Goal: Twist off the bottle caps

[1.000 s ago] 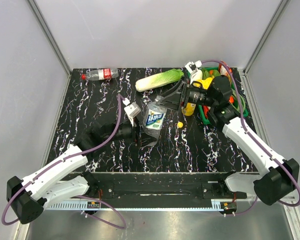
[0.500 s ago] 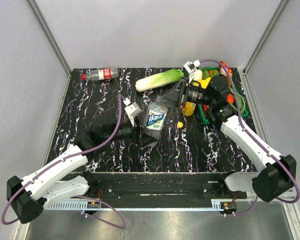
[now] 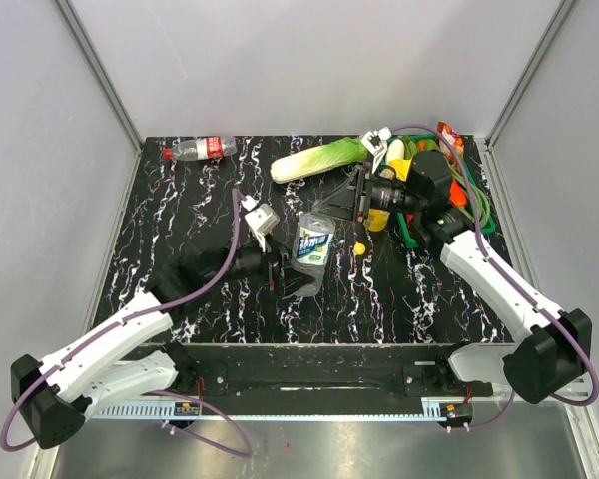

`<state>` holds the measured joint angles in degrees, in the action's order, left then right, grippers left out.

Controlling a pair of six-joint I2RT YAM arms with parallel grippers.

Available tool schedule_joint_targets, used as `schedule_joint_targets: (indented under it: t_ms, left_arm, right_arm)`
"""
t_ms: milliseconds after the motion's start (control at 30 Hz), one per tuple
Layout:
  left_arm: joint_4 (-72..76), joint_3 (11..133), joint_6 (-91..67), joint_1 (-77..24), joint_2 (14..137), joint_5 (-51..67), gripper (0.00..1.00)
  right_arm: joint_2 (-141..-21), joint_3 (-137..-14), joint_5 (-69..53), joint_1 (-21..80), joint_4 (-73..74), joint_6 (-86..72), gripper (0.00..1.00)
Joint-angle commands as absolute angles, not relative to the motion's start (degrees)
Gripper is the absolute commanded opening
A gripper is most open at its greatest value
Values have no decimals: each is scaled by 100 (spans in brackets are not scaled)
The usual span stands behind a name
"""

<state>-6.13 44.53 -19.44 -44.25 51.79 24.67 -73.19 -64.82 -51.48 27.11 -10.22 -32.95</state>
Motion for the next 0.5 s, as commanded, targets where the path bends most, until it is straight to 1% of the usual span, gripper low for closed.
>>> schedule_joint_targets:
  t_ms: [0, 267, 467]
  left_arm:
    - [-606, 4649, -1872, -4438, 4940, 1751, 99]
    - [-887, 4456, -1863, -4447, 4536, 722, 99]
    - [-1142, 4456, -1837, -4438, 4474, 431, 99]
  right_arm:
    - [-7084, -6645, -4765, 2742, -538, -2796, 0]
    - [-6864, -6548, -3798, 2742, 263, -2110, 0]
    - [-6671, -6364, -2981, 2742, 553, -1583, 0]
